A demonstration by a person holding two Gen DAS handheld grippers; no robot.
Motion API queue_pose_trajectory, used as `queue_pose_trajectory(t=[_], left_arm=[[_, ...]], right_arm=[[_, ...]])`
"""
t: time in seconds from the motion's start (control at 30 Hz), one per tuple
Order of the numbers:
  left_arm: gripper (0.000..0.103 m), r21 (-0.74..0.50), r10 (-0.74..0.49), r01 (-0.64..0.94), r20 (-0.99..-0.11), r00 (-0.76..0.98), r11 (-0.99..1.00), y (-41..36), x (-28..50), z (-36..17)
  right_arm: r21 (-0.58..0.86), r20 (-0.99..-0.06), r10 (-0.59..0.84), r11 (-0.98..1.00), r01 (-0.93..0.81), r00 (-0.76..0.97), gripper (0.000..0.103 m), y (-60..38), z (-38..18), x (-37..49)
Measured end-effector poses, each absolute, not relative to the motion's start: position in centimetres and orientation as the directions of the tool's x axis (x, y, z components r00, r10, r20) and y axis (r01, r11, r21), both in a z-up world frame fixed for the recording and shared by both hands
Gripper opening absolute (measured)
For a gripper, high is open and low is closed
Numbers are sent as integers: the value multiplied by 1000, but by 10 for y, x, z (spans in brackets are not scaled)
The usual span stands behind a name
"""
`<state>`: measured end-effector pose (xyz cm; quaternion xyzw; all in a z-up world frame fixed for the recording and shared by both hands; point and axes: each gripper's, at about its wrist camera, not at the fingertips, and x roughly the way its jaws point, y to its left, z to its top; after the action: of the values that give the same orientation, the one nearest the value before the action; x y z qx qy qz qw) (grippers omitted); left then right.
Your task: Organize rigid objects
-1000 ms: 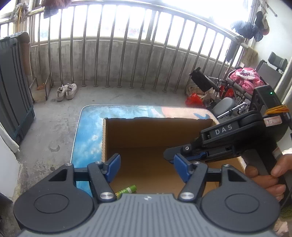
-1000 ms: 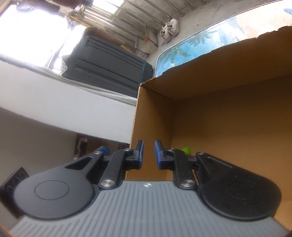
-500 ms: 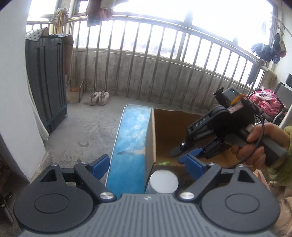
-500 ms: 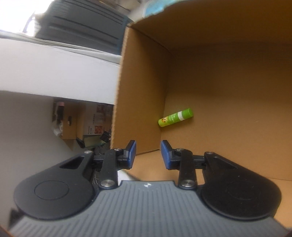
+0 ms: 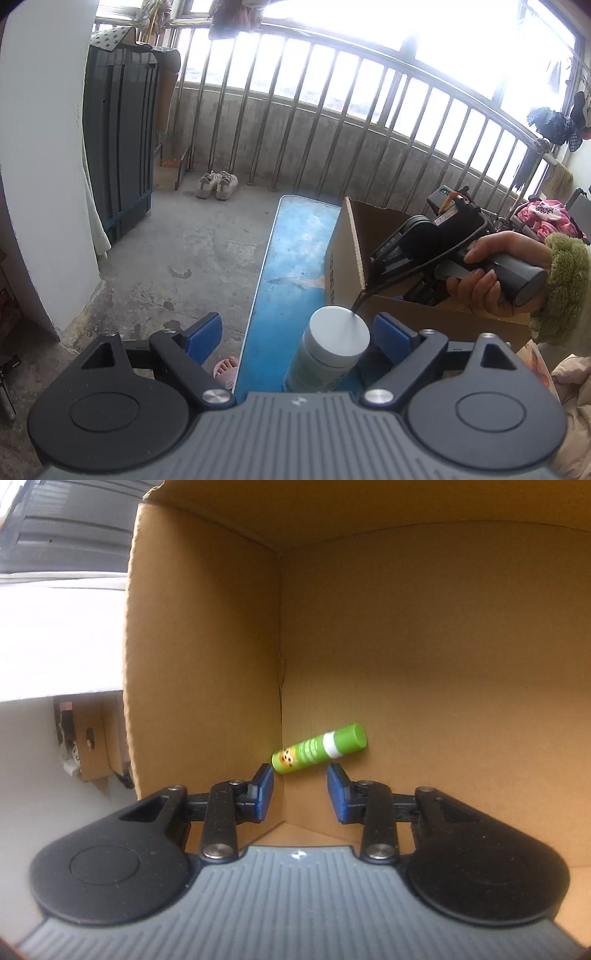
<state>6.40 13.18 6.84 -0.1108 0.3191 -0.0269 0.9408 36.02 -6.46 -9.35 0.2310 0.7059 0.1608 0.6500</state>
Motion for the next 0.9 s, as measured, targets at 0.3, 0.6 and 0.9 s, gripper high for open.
queue_pose_trajectory(t=[0.3, 0.6, 0.9], left_arm=[[90, -247, -138, -16, -593, 793, 969, 132, 62, 62], [90, -250, -139, -18, -595, 791, 968, 133, 63, 59], [90, -242, -139, -12, -595, 791, 970, 129, 63, 59]], right_arm=[[461, -887, 461, 884, 77, 9, 30, -52, -83, 370], [392, -915, 398, 916, -88, 72, 15, -26, -67, 369], [334, -897, 361, 931, -145, 255, 14, -27, -37, 392]])
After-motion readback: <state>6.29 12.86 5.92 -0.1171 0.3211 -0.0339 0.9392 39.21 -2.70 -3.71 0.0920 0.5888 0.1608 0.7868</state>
